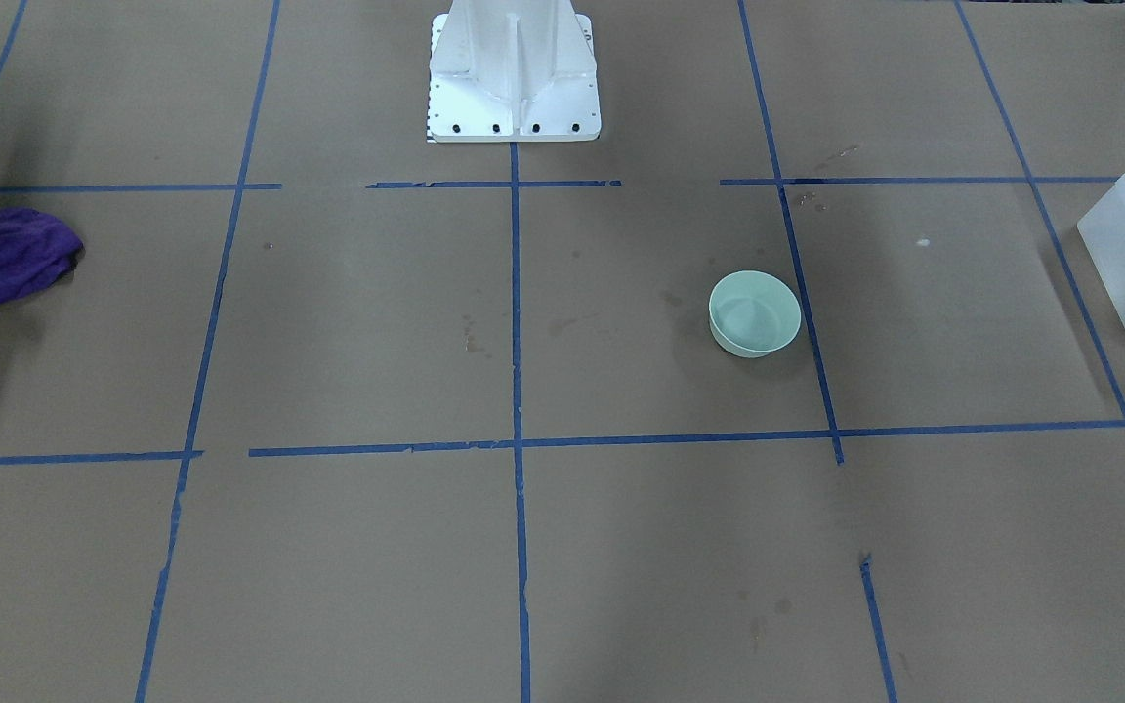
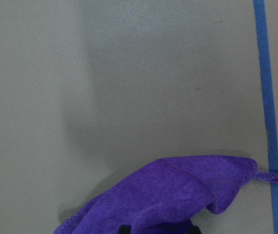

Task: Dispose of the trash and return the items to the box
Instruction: 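Lift the purple cloth with the right gripper while the left reaches the bowl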

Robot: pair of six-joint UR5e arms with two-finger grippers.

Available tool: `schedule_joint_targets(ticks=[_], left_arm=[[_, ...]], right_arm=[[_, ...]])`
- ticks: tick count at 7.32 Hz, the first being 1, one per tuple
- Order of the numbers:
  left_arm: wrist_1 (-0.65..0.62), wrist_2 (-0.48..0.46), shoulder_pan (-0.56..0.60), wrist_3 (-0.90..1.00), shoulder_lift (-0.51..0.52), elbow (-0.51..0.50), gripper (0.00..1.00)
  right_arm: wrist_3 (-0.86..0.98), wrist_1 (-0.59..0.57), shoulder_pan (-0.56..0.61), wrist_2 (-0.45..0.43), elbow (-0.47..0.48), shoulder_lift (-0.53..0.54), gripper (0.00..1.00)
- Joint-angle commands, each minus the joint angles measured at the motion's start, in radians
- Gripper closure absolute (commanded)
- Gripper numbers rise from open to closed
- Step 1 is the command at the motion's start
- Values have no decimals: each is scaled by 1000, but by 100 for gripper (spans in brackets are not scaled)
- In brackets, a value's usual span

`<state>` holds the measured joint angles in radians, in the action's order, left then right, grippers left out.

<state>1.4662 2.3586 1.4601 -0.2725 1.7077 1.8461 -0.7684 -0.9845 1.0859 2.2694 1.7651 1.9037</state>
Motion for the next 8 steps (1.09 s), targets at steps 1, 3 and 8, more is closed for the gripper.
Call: schedule_joint_targets(ticks=[1,3,8], left_arm=[[14,-2,-134,-182,26,45,34],[159,-12,-303,-468,53,48,27],[338,-174,-633,-801,105,-71,20]], right_arm=[[3,1,2,5,13,2,100],[6,-11,40,18,104,-2,100],[316,-131,429,156,119,-18,100]])
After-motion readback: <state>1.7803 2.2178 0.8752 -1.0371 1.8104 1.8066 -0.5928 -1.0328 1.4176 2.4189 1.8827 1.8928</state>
